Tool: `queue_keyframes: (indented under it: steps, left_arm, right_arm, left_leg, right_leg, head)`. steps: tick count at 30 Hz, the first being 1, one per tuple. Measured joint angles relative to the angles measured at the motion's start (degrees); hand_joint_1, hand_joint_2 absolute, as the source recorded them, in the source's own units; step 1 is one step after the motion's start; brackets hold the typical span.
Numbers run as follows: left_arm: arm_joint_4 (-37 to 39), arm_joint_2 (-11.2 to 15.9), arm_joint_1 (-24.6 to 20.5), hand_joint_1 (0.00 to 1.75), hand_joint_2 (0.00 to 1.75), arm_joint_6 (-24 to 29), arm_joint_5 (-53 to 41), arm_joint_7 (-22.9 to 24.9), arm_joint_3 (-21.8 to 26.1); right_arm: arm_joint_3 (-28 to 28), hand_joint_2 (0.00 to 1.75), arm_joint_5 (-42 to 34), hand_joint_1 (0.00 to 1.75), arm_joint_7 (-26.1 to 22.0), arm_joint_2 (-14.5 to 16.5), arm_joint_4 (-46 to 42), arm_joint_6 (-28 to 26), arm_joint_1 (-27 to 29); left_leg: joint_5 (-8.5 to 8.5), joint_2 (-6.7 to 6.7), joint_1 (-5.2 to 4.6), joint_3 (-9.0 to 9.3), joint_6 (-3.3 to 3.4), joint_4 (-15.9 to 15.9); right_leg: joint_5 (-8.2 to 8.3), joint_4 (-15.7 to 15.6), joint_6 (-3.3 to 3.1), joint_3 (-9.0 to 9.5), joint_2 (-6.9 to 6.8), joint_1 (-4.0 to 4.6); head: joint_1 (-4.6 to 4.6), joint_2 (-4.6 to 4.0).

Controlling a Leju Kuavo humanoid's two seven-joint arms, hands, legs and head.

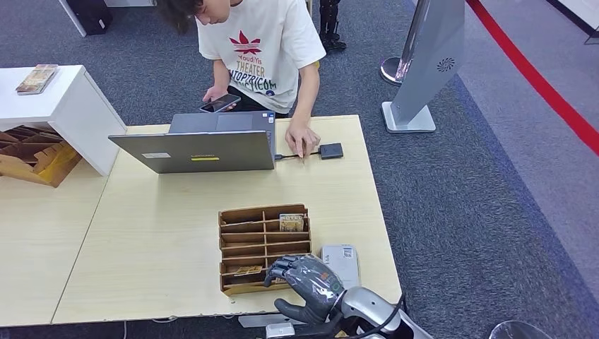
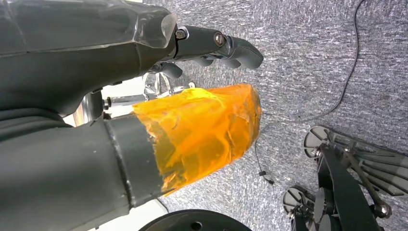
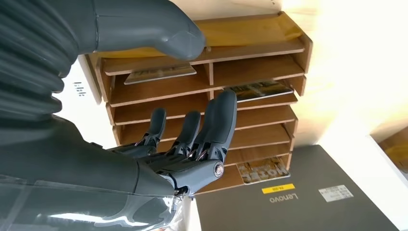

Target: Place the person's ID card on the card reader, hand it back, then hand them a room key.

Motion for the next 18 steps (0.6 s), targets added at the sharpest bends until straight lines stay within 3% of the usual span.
queue_keyframes:
  steps: [18]
  left_arm:
    - [0.0,-0.21,-0.09,0.0,0.0,-0.34,-0.98,0.02,0.11]
  right_arm:
    - [0.5,1.75,0.75,0.84,0.58,0.72,3.67,-1.3,-1.57]
  left_leg:
    - [0.0,-0.01,0.0,0.0,0.0,0.0]
  right_leg:
    - [0.0,0.0,0.0,0.0,-0.01,0.0]
  head:
    - [-0.01,0.0]
